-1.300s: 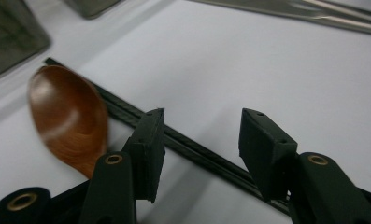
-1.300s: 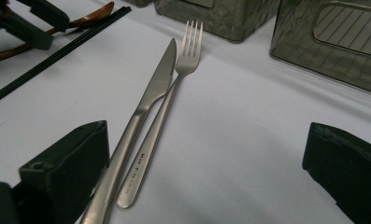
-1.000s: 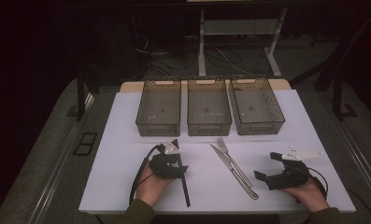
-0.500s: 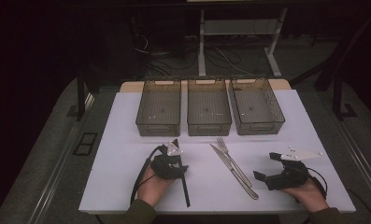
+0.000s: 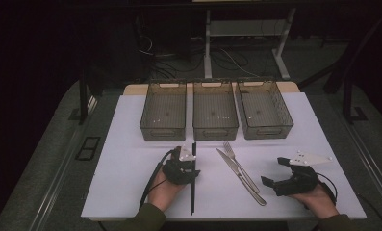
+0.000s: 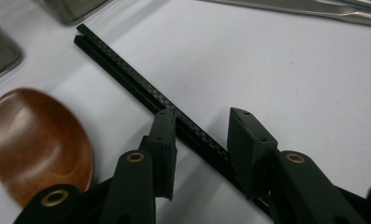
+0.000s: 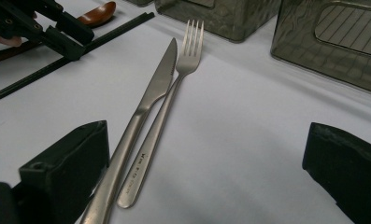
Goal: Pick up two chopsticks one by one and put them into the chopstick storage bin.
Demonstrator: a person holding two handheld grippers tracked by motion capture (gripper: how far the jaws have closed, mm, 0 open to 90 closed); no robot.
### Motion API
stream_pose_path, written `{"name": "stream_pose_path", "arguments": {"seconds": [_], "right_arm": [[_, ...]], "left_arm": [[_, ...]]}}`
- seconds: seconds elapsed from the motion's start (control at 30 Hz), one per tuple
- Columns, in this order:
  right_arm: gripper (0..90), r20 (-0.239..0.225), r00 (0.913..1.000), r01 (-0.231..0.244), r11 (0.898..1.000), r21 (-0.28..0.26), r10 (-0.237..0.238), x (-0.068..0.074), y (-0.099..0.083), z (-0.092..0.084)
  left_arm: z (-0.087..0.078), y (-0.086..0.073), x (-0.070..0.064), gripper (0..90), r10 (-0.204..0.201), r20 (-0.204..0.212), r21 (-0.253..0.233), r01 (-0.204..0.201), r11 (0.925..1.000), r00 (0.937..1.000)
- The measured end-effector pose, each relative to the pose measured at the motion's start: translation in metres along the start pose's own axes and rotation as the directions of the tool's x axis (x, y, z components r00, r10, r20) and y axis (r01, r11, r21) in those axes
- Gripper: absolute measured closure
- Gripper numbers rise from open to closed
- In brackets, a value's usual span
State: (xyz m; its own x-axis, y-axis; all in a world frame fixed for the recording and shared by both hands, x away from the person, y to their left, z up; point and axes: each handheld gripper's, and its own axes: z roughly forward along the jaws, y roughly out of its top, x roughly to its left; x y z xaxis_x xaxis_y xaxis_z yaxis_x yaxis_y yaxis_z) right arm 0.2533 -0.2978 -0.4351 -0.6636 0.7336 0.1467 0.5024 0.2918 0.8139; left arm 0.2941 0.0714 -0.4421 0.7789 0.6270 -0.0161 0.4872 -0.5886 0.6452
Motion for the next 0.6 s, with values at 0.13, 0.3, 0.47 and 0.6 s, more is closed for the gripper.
{"name": "stream_pose_path", "arguments": {"seconds": [0.13, 0.3, 0.47, 0.6], "right_arm": [[0.2, -0.001, 1.0000, -0.003, 1.000, 0.000, 0.003, 0.000, 0.000, 0.000], [0.2, -0.001, 1.0000, -0.002, 1.000, 0.000, 0.002, 0.000, 0.000, 0.000], [0.2, -0.002, 1.0000, 0.000, 1.000, -0.002, 0.000, -0.001, 0.000, -0.001], [0.2, -0.001, 1.0000, -0.002, 1.000, -0.003, 0.002, -0.001, 0.000, -0.001]], "left_arm": [[0.003, 0.002, -0.001, 64.9, -0.009, 0.032, -0.018, 0.009, 0.9998, 0.9995], [0.005, 0.005, -0.004, 69.6, -0.002, 0.062, -0.030, 0.004, 0.9995, 0.9981], [0.003, 0.007, 0.001, 69.0, -0.022, 0.074, -0.039, 0.025, 0.9989, 0.9970], [0.000, 0.018, 0.010, 66.2, -0.043, 0.050, -0.071, 0.047, 0.9964, 0.9978]]}}
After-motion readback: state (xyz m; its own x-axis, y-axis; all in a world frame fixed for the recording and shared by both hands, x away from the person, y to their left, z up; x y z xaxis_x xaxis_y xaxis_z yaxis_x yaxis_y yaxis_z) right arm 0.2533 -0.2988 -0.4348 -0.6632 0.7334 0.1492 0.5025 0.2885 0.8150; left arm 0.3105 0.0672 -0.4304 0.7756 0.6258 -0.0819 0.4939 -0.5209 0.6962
